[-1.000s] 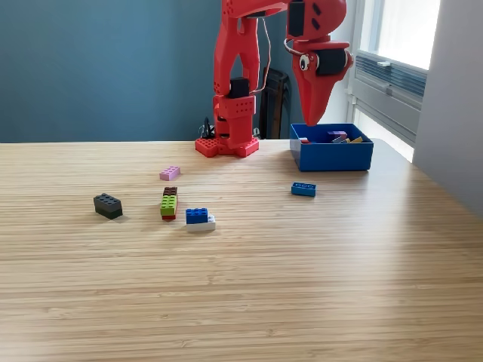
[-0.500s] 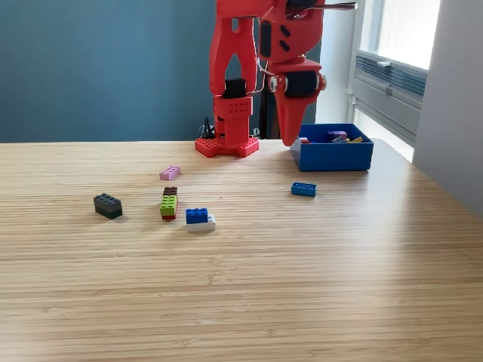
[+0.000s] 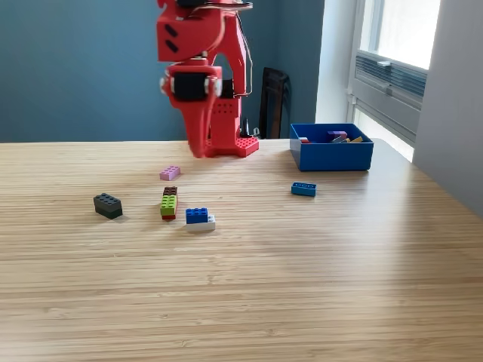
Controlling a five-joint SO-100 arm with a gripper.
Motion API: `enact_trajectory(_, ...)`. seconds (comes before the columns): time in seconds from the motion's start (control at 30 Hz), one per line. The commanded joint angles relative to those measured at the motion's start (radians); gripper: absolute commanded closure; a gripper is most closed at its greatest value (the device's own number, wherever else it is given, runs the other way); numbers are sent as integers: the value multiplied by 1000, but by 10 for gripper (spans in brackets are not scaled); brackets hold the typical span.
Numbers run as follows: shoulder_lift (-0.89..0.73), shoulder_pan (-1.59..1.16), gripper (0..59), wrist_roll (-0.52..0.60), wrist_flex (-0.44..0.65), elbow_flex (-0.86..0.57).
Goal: Grasp a lego block and put it in the bin.
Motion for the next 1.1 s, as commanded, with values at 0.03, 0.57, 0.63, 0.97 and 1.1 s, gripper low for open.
enact_trajectory(0.03,18,135,585,-2,-44,3)
enact_trajectory(0.57,18,232,585,-35,-187,172)
enact_trajectory(0.63,18,230,585,-35,-199,179)
enact_trajectory(0.97,15,229,407,-44,-235,183)
enact_trajectory(1.1,12,232,396,2,-241,156)
